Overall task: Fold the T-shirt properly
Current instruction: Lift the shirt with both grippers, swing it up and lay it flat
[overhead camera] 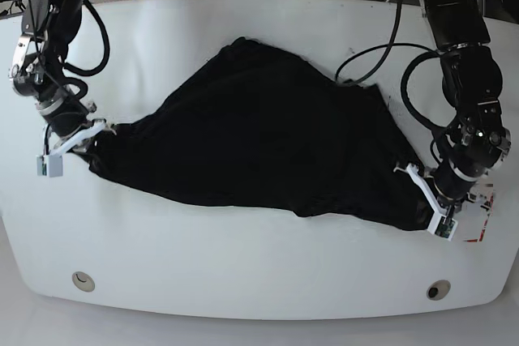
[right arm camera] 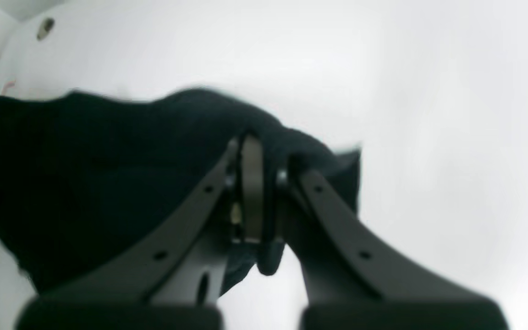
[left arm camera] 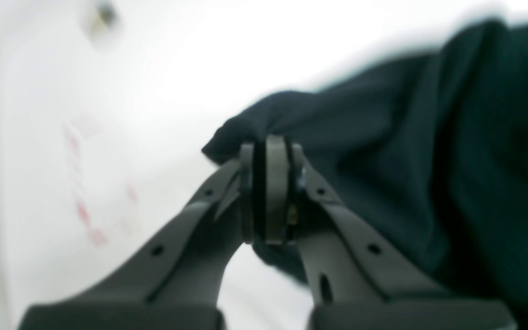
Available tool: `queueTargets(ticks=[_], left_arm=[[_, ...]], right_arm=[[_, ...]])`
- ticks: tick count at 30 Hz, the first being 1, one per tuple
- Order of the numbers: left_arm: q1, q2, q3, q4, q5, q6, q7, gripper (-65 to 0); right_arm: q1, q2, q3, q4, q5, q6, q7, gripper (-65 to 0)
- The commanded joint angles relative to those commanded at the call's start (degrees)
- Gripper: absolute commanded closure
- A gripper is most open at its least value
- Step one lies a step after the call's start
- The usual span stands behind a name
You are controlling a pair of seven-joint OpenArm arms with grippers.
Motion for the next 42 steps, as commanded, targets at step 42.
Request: queueTargets(ticks=[42], left_arm=[[1.14,-2.46,-7.38,10.81,-0.35,0.00,11.08,0.0]], right_arm=[[6.95,15.91,-0.44,-7.91,12.66,3.08,-0.26,0.0]])
